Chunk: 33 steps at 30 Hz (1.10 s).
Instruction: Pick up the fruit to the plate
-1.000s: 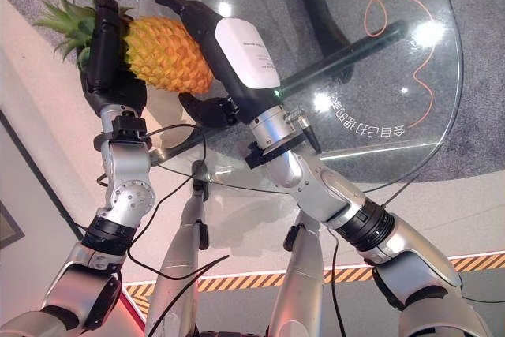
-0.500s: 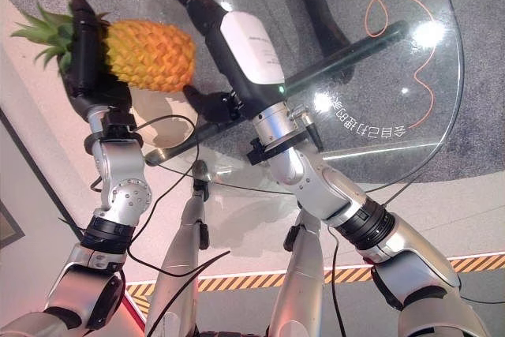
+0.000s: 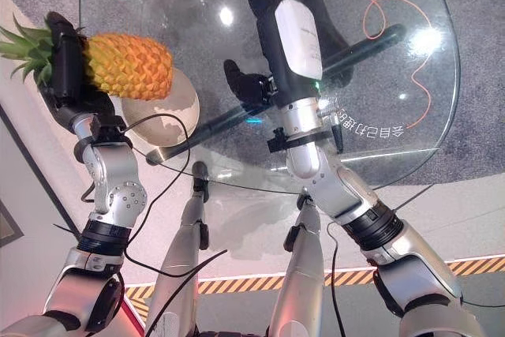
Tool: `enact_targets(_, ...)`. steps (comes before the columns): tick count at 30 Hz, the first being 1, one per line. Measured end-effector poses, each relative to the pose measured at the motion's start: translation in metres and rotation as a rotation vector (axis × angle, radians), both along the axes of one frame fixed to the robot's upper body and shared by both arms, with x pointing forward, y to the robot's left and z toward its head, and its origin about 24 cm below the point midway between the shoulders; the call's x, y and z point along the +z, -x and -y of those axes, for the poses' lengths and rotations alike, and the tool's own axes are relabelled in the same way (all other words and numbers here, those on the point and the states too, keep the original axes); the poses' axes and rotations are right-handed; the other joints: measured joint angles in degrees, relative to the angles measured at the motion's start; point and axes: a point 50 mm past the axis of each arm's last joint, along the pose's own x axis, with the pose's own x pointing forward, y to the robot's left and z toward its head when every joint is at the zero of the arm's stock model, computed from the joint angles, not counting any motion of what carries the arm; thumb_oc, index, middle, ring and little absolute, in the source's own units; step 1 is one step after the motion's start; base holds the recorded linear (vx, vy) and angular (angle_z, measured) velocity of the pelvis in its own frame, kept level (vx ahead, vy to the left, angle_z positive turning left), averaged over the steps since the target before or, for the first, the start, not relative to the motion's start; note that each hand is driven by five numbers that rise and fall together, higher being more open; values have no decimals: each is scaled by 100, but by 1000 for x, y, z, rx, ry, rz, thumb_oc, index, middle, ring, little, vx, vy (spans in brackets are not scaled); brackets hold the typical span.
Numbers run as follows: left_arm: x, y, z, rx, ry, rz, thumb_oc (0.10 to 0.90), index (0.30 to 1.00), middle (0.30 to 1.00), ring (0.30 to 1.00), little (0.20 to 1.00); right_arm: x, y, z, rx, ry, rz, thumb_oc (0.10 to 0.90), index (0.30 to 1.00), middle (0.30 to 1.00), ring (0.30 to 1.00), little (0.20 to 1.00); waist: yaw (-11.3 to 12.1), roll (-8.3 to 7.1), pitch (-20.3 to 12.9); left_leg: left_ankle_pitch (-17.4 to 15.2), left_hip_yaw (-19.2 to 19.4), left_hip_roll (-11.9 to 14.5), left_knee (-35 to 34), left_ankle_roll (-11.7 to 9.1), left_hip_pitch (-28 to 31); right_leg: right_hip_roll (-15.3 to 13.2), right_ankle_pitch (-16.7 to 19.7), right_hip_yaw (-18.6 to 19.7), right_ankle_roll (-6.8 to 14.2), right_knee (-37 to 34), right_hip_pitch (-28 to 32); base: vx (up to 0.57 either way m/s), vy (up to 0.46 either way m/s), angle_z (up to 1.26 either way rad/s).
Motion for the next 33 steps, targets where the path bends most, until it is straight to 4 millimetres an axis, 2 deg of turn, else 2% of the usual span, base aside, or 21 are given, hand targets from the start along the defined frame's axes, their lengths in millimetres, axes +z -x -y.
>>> enact_targets(3,-2,1,-1,54,-30,-22,100,300,300,300,200,-8,-3,10,-53,-37,-10,800,900,900,900,900,-14,-4,2,1,-28,3,30,2,7,-1,-34,-1,12,80,-5,-13,-1,1)
enact_targets(7,-9,2,-8,160,-74,-71,100,300,300,300,200,-21,-11,34,-154,-153,-50,800,900,900,900,900,-113,-11,6,-16,-43,5,56,27,11,-3,-66,6,23,151,-16,0,0,0)
enact_targets(11,-16,4,-18,248,-113,-112,100,300,300,300,200,-42,-12,66,-247,-377,-91,800,900,900,900,900,-223,-18,9,-18,-39,6,56,28,13,-2,-74,14,24,151,-18,-7,26,0)
enact_targets(15,-24,1,-28,319,-178,-162,100,300,300,300,200,-80,-9,99,-376,-588,-164,800,900,900,900,900,-327,-59,33,-17,-22,10,55,23,36,1,-77,26,28,151,-6,0,0,0)
enact_targets(20,-34,-2,-35,385,-197,-218,100,300,300,300,200,-119,-8,124,-489,-811,-268,800,900,900,900,900,-436,-73,41,-26,-18,26,56,36,72,15,-75,36,25,159,21,0,-19,-1)
enact_targets(21,-35,-2,-37,398,-212,-226,100,300,300,300,200,-124,-9,127,-498,-836,-275,800,900,900,900,900,-442,-80,45,-26,-18,31,56,36,88,20,-75,36,25,159,36,0,-75,-1)
enact_targets(23,-37,-4,-41,447,-243,-253,100,300,300,300,200,-141,-6,146,-578,-991,-304,800,900,900,900,900,-435,-85,45,-30,-28,61,56,43,123,52,-81,23,31,158,75,-1,-61,-2)
enact_targets(28,-38,-5,-50,566,-299,-284,100,300,300,300,200,-165,-4,174,-727,-1178,-345,800,900,900,900,900,-422,-86,45,-26,-37,110,61,37,137,107,-119,19,33,159,88,1,-54,-3)
enact_targets(33,-28,-11,-45,615,-342,-265,100,300,300,300,200,-184,1,192,-813,-1320,-404,800,900,900,900,900,-324,-86,45,-15,-60,155,62,20,142,150,-128,2,25,162,102,7,-47,-1)
